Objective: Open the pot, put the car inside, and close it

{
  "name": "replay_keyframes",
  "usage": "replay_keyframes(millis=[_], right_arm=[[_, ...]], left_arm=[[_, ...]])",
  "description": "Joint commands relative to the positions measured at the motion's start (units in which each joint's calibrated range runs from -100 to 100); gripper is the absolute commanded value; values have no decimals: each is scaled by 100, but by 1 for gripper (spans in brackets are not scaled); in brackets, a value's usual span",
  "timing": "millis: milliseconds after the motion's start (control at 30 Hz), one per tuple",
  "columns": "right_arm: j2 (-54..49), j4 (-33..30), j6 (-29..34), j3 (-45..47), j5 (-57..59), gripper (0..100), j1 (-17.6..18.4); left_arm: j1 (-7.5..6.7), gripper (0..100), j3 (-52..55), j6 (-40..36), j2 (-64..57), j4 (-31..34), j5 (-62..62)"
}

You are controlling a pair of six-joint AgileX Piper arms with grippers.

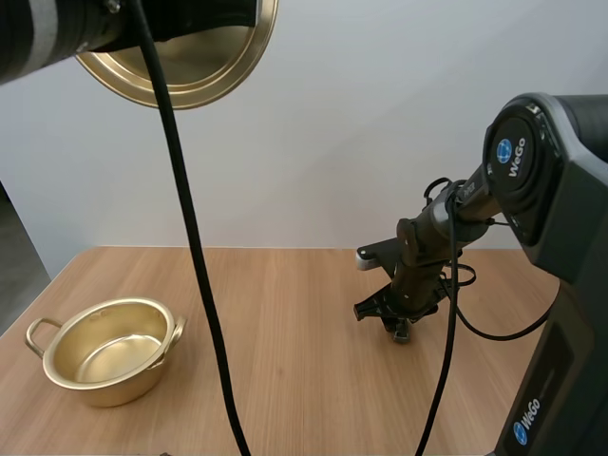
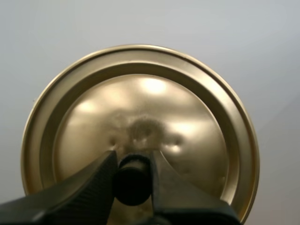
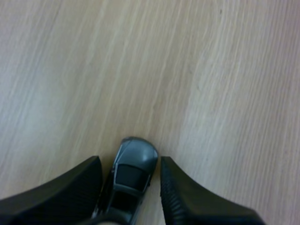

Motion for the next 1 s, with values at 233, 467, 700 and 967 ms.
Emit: replay_keyframes(millis=[233,467,700,967], right_arm=[[142,-89,-105,3,42,0,-3],[-115,-89,-547,3,-89,0,-3],[-1282,-49,-1043,3,-1115,0,173],[-2403,21,-1298,3,-1264,0,1210]], left_arm=[[4,0,2,-3,-2,2,-5],[4,0,2,-3,-2,2,-5],[4,0,2,-335,-2,-143,-5],[4,0,2,-375,-14,0,-554]])
